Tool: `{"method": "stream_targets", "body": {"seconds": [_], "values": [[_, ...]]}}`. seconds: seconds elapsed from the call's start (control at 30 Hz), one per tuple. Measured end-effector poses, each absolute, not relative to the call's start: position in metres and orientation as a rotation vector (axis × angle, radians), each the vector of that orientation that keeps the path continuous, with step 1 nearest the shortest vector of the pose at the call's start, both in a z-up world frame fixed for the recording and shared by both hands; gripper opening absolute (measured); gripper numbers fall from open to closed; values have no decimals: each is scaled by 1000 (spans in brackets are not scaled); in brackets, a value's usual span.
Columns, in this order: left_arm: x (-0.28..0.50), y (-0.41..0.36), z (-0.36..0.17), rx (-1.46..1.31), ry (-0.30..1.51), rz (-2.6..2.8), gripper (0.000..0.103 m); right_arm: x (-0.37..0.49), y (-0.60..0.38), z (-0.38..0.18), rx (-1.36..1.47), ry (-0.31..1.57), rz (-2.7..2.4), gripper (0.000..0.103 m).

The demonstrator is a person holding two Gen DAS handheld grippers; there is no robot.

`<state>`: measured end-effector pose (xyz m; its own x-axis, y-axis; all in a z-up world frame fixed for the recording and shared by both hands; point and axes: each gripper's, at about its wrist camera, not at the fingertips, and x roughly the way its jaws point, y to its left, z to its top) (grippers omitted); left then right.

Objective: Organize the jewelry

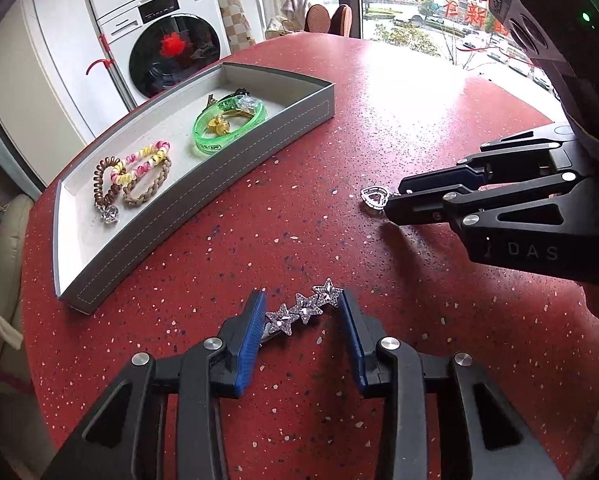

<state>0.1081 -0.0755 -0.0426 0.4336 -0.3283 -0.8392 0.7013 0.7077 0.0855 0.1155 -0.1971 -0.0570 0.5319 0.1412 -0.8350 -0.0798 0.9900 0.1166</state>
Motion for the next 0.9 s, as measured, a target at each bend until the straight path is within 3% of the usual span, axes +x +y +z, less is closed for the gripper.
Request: {"method": "stream_targets", "body": {"seconds": [0.27,0.33,0.9], "values": [[106,-54,-41,318,924,-585,56,111,-198,-54,100,997,145,16],[109,-49,-39,282,927,-564,56,110,-199,-52,115,993,151,5],[120,-29,-19,162,900,-485,56,108,-211,-38,172,973,183,5]]}}
